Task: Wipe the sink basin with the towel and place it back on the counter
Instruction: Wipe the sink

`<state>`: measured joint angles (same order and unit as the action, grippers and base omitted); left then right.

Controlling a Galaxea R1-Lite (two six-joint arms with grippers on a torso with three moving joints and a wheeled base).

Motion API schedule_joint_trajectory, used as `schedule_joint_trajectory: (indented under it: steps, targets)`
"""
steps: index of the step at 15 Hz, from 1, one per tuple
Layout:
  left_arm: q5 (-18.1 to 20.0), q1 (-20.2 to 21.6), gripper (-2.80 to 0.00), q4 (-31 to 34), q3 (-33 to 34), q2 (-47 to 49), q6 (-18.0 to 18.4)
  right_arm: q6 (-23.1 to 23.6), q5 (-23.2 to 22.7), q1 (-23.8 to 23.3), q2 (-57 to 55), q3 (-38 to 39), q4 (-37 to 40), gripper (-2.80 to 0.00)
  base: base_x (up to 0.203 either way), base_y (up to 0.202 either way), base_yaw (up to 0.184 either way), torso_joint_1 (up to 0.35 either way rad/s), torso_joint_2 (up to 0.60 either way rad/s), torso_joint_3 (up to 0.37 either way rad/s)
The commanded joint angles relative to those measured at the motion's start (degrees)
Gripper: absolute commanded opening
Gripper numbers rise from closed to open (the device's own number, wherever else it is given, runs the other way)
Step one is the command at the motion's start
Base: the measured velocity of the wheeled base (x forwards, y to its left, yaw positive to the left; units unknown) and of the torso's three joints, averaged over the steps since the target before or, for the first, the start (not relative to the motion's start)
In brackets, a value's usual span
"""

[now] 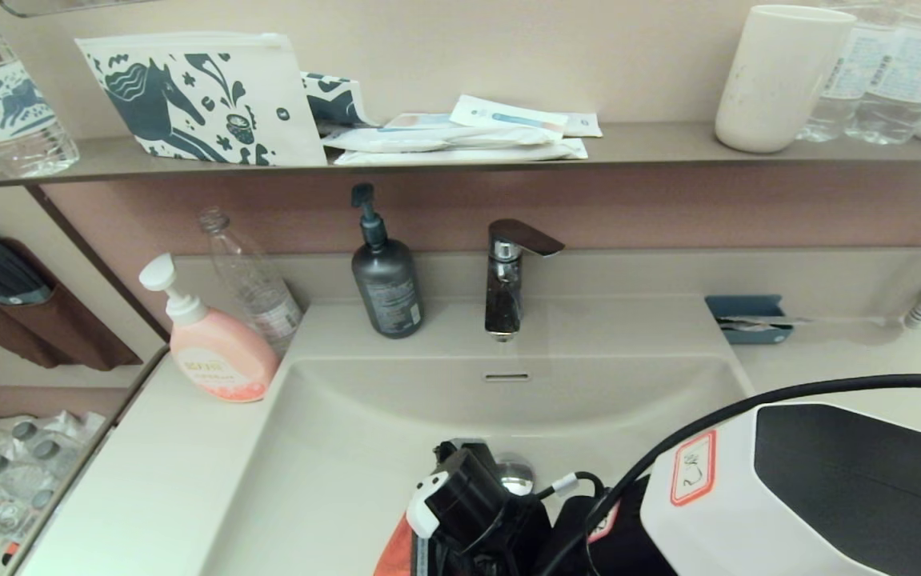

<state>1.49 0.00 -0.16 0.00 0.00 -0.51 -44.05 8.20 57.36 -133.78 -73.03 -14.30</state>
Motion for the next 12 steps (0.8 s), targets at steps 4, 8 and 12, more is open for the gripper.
schedule_joint_trajectory:
  steps: [4,8,12]
  targets:
    - [0.01,0.0,-2.8,-0.02,0.0,0.09,-0.02,3.84,4.11,-1.19,-9.24,-11.97,0.05,-2.8,0.0,0.0,0.0,0.0,0.0,0.0]
    - [0.01,0.0,-2.8,-0.02,0.0,0.09,-0.02,8.03,5.38,-1.74,-11.47,-19.5,0.17,-2.8,0.0,0.0,0.0,0.0,0.0,0.0]
    - [0.01,0.0,-2.8,-0.02,0.0,0.09,-0.02,12.37,10.07,-3.96,-14.18,-23.81,0.06,-2.8,0.0,0.0,0.0,0.0,0.0,0.0]
